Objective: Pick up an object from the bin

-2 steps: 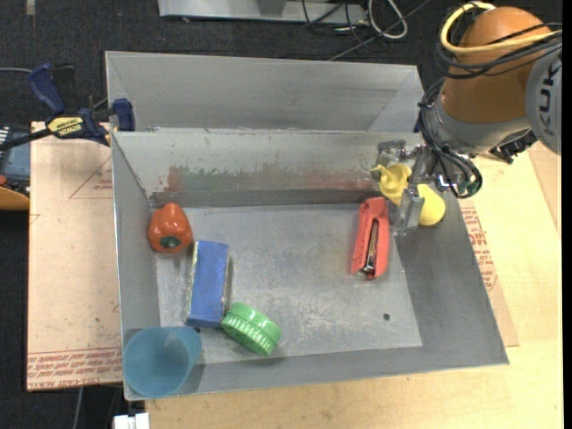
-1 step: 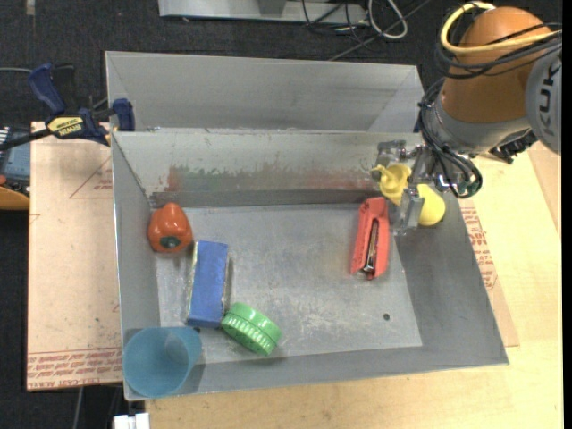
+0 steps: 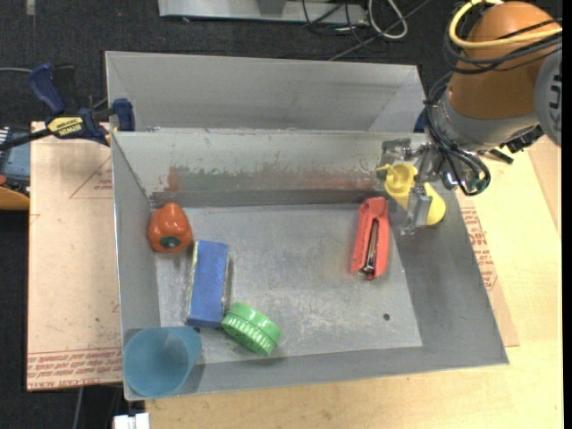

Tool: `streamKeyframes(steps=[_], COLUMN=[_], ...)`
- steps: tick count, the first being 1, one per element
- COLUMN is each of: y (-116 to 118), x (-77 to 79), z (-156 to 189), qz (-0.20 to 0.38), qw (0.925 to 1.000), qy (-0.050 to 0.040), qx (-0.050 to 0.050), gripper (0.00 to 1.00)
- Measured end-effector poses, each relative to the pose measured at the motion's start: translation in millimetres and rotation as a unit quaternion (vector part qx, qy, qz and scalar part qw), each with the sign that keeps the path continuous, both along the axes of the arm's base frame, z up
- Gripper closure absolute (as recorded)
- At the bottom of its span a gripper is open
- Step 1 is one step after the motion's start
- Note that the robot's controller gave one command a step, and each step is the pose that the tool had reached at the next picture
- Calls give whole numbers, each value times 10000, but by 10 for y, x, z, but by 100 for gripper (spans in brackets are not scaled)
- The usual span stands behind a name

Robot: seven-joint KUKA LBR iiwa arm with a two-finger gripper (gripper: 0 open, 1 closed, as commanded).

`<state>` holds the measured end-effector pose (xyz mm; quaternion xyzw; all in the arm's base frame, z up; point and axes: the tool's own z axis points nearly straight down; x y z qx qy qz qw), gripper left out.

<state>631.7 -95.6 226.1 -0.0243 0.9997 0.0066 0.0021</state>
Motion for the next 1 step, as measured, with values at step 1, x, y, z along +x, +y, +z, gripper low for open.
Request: streamKeyframes(steps=[1], y=[-104], x=[-447], z=[-51], qz=[960], qw=[9953], qy=[-42], qx=[109], gripper=[100])
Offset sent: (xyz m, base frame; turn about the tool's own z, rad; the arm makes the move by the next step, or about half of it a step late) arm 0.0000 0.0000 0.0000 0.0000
